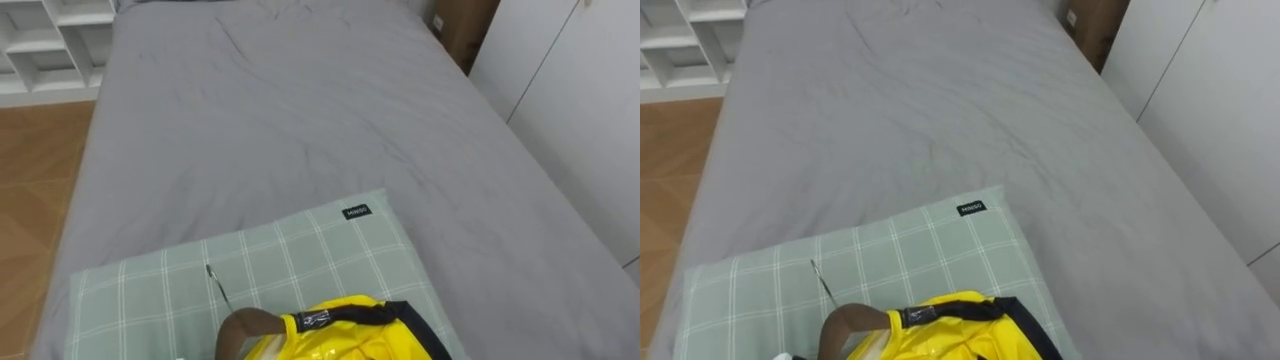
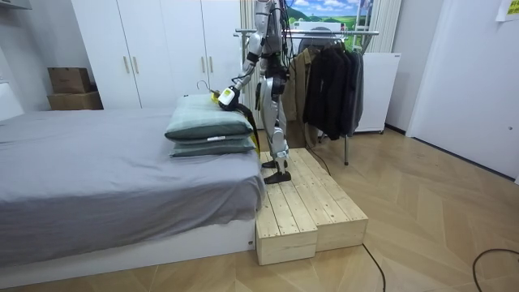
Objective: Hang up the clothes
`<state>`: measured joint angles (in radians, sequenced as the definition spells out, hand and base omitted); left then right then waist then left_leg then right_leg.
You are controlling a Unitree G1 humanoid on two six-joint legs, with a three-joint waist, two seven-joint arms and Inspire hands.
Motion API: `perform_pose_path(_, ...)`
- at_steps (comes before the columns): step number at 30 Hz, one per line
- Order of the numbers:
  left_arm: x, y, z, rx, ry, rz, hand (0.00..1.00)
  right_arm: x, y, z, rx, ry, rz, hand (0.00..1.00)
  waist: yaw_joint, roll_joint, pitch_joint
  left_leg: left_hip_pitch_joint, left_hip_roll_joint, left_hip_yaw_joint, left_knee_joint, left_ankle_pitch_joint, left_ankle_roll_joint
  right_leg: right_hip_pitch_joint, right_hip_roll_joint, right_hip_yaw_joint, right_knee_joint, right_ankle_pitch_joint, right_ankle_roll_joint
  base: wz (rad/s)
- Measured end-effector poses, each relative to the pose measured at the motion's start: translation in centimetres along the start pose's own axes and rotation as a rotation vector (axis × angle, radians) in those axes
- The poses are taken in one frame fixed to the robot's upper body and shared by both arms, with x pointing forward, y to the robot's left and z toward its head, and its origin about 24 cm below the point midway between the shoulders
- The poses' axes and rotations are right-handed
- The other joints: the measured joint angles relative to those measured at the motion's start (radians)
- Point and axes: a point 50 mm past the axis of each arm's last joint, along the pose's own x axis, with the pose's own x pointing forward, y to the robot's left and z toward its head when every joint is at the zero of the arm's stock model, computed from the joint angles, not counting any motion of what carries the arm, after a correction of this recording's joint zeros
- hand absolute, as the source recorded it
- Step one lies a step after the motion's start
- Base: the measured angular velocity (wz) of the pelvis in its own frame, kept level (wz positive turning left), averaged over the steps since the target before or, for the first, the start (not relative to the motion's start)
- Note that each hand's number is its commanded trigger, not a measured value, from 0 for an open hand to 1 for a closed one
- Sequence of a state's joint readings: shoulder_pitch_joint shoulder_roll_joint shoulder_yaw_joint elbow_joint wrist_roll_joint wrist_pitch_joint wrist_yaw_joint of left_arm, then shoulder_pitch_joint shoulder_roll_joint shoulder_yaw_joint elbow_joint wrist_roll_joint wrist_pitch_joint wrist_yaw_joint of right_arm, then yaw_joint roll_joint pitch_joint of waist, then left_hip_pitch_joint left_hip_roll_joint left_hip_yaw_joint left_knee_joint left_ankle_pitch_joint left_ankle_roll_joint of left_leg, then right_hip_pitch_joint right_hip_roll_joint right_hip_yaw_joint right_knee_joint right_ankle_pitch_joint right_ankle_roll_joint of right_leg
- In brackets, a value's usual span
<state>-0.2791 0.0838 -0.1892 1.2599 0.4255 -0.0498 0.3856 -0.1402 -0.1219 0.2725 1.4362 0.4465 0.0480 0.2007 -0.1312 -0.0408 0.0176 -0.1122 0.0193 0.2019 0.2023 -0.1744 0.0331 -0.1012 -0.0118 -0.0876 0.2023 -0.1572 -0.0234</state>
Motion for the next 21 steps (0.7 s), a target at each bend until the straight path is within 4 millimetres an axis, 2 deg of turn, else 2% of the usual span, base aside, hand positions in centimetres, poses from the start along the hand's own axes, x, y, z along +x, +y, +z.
perform_pose_path(5, 0.1, 0.5, 0.4, -0.049, -0.009, 0.021, 1.0, -0.2, -0.7, -0.3, 0.036, -0.011, -0.004, 0.0, 0.0, 0.022, -0.0033, 0.021, 0.002, -0.011, 0.004, 0.0, 0.0, 0.029, -0.002, -0.012, -0.001, 0.0, 0.0, 0.07)
perform_pose_path(7, 0.1, 0.8, 0.6, -0.081, -0.025, 0.038, 1.0, -0.2, -1.0, -0.6, 0.037, -0.009, -0.008, 0.0, 0.0, 0.03, -0.0085, 0.024, 0.003, -0.014, 0.003, 0.0, 0.0, 0.033, -0.002, -0.014, -0.001, 0.0, 0.0, 0.03)
perform_pose_path(9, 0.2, 1.4, 1.5, -0.109, -0.069, 0.07, 1.0, -0.3, -1.3, -0.6, 0.045, -0.02, -0.014, 0.0, 0.0, 0.039, -0.0071, 0.035, 0.002, -0.014, 0.003, 0.0, 0.0, 0.044, -0.002, -0.014, -0.001, 0.0, 0.0, 0.0)
perform_pose_path(16, 0.0, 2.6, 3.1, -0.142, -0.161, 0.14, 1.0, -0.6, -2.1, -1.8, 0.113, -0.029, -0.034, 0.0, -0.002, 0.056, -0.0124, 0.081, -0.012, -0.024, -0.012, 0.0, -0.001, 0.106, -0.001, -0.013, -0.047, -0.002, 0.003, 0.01)
perform_pose_path(21, -0.2, 3.9, 3.8, -0.15, -0.216, 0.184, 1.0, -0.8, -2.6, -2.4, 0.129, -0.026, -0.046, 0.0, -0.003, 0.058, -0.0143, 0.093, -0.014, -0.027, -0.011, 0.0, -0.001, 0.122, -0.002, -0.01, -0.051, -0.002, 0.003, 0.0)
